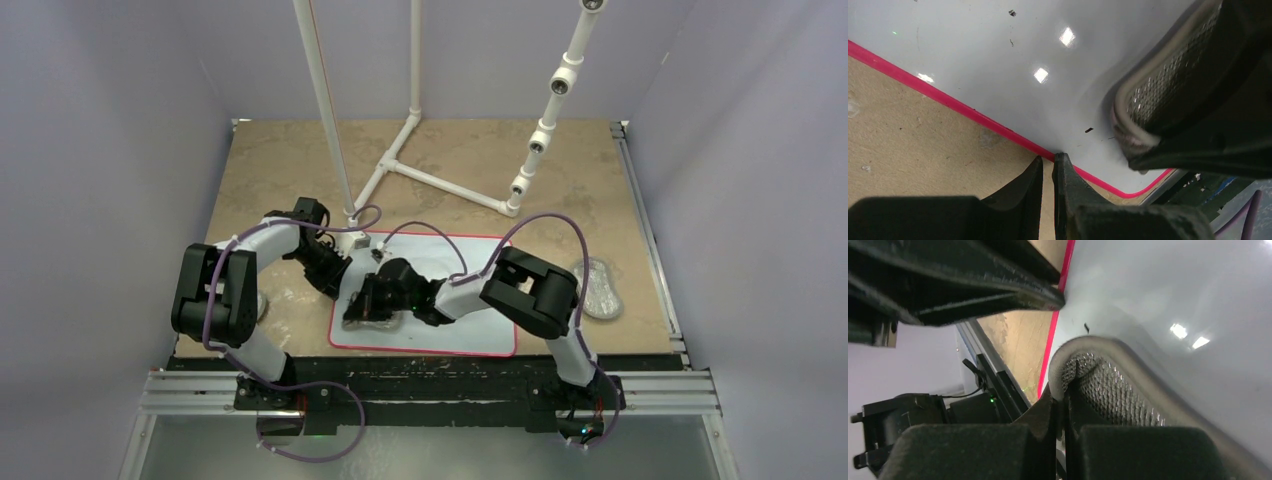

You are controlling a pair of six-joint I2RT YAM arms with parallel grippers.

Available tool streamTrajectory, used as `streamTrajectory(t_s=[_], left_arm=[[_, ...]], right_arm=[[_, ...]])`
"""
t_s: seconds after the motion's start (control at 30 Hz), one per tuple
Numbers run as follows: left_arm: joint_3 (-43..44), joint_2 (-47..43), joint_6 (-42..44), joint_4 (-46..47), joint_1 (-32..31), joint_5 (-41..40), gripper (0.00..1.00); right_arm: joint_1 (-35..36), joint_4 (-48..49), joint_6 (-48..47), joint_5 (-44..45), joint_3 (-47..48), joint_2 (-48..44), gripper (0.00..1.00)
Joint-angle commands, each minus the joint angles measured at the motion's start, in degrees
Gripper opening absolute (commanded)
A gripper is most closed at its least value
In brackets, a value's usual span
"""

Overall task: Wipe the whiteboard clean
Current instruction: Hold the whiteboard at the center of the board.

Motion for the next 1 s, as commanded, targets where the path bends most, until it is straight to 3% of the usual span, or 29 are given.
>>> streamTrajectory(t_s=[0.0, 0.17, 0.33, 0.47, 0.6, 0.67, 0.83, 0.87, 0.97], left_arm=[[-2.67, 4.65, 6.23, 9.46, -0.74, -8.89, 0.0], [-2.88, 4.48, 6.9, 9.5, -0.74, -9.59, 0.0], [-3.01, 4.39, 7.02, 9.5, -0.74, -9.88, 0.0], [-2.74, 4.31, 6.84, 9.12, -0.74, -9.87, 0.0], [-2.21, 4.29, 6.76, 8.56, -0.79, -10.11, 0.0], [-1.77, 4.1, 6.67, 8.03, -0.74, -10.03, 0.0], [-1.37, 2.76, 6.89, 6.83, -0.74, -9.27, 0.0], [-0.82, 2.51, 6.78, 6.07, -0.74, -8.43, 0.0], [-0.6, 1.59, 6.82, 5.52, -0.75, -7.51, 0.0]], right_arm=[[3.17, -22.18, -3.66, 5.48, -8.2, 3.1, 0.0], [-0.89, -21.75, 4.43, 10.02, -28.36, -8.96, 0.0], [-3.04, -25.29, 10.59, 13.66, -37.43, -18.23, 0.0], [-3.0, -23.53, 8.87, 14.92, -33.59, -14.73, 0.0], [-1.0, -21.81, 4.56, 12.62, -22.32, -5.48, 0.0], [-1.18, -25.74, 3.5, 11.86, -16.48, -4.05, 0.0], [-9.84, -33.83, 0.49, 18.0, -10.1, -11.19, 0.0], [-13.98, -40.72, 2.09, 23.66, -10.42, -18.26, 0.0], [-19.03, -45.66, 5.11, 26.75, -14.09, -27.28, 0.0]])
